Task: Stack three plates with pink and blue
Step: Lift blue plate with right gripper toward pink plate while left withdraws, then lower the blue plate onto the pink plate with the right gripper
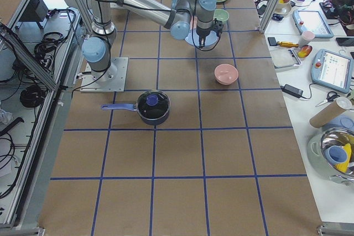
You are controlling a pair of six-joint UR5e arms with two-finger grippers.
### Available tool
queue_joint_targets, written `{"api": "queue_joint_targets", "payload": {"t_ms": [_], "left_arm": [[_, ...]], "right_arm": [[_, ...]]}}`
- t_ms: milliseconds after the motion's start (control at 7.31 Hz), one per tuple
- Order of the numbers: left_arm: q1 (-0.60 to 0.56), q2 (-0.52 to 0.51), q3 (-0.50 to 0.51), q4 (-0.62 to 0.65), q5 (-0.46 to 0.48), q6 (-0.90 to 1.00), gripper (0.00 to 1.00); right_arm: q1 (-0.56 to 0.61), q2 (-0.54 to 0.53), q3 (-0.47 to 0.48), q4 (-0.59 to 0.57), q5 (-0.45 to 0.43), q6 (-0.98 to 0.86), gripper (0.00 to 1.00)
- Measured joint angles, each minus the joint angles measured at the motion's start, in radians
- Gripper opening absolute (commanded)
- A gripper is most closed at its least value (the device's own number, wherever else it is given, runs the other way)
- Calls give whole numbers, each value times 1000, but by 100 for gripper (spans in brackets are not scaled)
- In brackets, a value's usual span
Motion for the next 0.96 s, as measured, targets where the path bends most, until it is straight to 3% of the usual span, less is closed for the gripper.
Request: {"api": "queue_joint_targets", "payload": {"t_ms": [410,957], "left_arm": [[16,6,1,-15,-2,2,100],[18,8,-2,-15,-3,2,100]], "right_arm": [[132,5,-23,0,34,187,0],[263,21,-18,1,32,273,0]]}}
